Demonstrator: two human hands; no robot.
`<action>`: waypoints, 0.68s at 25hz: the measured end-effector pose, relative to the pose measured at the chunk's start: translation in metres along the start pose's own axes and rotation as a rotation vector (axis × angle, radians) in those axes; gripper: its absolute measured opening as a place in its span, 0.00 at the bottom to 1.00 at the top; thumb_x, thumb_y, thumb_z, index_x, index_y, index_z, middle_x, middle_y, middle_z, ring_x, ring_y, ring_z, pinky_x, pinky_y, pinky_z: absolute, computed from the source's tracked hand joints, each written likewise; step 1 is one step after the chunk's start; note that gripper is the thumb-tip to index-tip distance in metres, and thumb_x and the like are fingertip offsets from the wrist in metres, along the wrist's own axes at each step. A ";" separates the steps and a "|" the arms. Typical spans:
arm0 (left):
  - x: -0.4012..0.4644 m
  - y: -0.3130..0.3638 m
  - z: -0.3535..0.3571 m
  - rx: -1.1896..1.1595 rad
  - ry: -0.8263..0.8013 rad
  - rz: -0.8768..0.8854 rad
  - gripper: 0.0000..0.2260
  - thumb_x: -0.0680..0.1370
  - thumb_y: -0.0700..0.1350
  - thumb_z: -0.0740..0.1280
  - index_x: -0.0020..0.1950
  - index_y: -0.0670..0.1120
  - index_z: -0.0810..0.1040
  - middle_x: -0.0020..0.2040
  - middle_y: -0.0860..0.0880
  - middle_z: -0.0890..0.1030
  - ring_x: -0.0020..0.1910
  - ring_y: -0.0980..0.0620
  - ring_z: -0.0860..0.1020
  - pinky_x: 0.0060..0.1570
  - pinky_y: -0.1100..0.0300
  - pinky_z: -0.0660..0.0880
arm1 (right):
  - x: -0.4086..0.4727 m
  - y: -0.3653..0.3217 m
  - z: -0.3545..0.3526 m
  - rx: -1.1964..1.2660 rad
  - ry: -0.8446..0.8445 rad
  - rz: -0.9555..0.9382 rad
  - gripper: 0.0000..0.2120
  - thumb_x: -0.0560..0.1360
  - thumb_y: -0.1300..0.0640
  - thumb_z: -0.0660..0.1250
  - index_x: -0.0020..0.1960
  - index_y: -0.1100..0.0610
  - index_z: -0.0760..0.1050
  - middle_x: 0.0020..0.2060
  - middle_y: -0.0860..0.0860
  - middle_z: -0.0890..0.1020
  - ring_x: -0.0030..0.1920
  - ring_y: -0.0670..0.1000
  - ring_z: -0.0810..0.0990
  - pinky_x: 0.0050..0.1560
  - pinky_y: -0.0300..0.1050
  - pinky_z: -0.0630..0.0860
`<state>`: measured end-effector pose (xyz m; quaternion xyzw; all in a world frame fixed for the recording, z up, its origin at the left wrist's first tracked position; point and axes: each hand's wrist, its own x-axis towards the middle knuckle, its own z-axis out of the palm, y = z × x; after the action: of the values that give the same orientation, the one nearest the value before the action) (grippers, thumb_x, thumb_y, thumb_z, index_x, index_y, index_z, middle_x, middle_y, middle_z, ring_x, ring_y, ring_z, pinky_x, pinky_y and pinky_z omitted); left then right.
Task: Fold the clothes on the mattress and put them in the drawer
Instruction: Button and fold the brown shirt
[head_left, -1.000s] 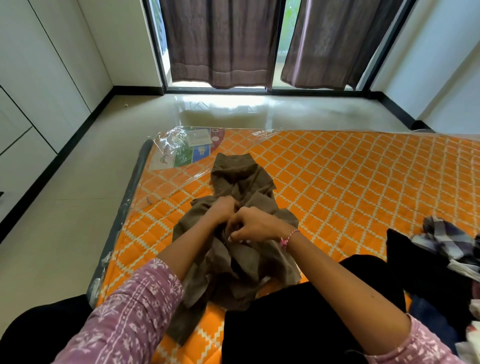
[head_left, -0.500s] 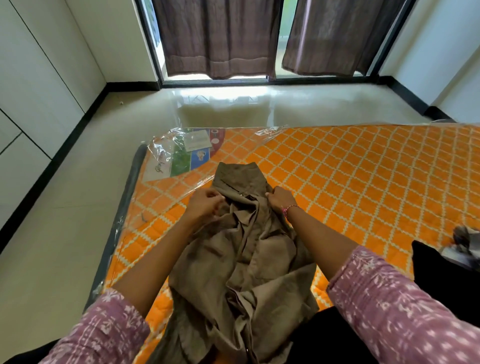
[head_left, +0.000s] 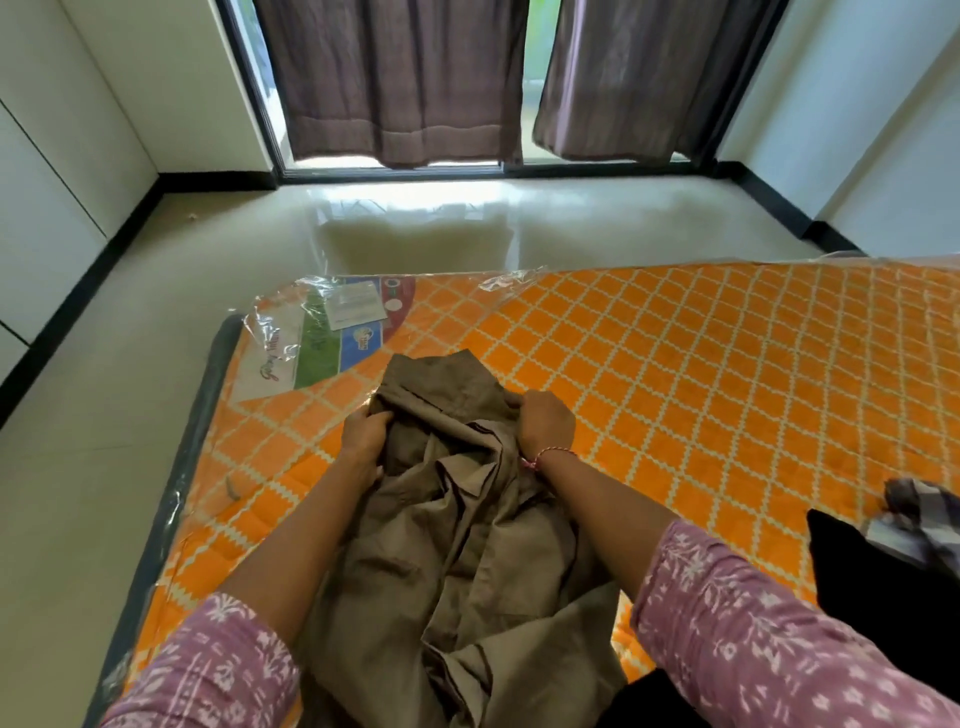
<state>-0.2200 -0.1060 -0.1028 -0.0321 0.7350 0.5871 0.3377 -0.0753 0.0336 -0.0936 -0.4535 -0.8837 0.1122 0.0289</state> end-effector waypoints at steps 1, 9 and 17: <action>-0.001 0.010 -0.007 -0.077 -0.002 0.032 0.12 0.81 0.37 0.60 0.63 0.36 0.74 0.58 0.37 0.78 0.51 0.41 0.77 0.44 0.52 0.75 | 0.006 0.003 -0.012 -0.009 0.056 0.011 0.13 0.82 0.60 0.53 0.51 0.63 0.76 0.49 0.60 0.80 0.50 0.61 0.78 0.40 0.50 0.67; -0.045 0.147 -0.048 0.098 0.065 0.606 0.11 0.79 0.34 0.60 0.57 0.35 0.79 0.53 0.38 0.80 0.48 0.47 0.76 0.46 0.58 0.73 | 0.051 -0.012 -0.163 1.076 -0.030 0.251 0.16 0.81 0.63 0.54 0.66 0.67 0.70 0.61 0.65 0.75 0.61 0.64 0.75 0.59 0.53 0.73; -0.122 0.263 -0.138 0.672 -0.395 0.573 0.08 0.70 0.48 0.72 0.41 0.43 0.83 0.38 0.46 0.82 0.37 0.52 0.80 0.37 0.64 0.76 | 0.049 -0.014 -0.307 0.469 -0.180 -0.441 0.10 0.75 0.60 0.68 0.53 0.63 0.82 0.47 0.56 0.85 0.46 0.48 0.80 0.50 0.40 0.75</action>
<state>-0.3064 -0.1893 0.1953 0.3948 0.7850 0.3814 0.2871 -0.0685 0.1179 0.2059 -0.2207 -0.9096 0.3434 0.0777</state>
